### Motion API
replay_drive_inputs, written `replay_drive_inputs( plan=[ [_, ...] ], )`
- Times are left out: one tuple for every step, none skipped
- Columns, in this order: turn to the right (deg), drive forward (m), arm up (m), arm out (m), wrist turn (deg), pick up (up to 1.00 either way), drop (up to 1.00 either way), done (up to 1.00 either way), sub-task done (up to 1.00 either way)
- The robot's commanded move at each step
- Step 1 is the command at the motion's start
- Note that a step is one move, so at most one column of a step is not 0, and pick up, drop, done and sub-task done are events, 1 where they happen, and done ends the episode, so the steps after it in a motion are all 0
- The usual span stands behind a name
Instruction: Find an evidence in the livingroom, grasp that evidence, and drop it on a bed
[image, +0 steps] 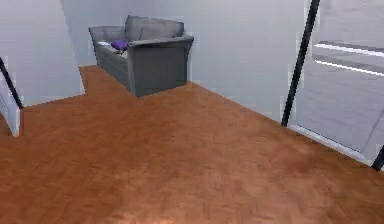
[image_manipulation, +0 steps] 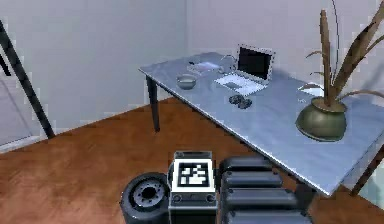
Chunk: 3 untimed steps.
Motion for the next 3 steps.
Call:
replay_drive_inputs(
  plan=[
    [-33.0,0.00,0.00,0.00,0.0,0.00,0.00,0.00,0.00],
    [-3.0,0.00,0.00,0.00,0.0,0.00,0.00,0.00,0.00],
    [0.0,0.90,0.00,0.00,0.0,0.00,0.00,0.00,0.00]
  ],
)
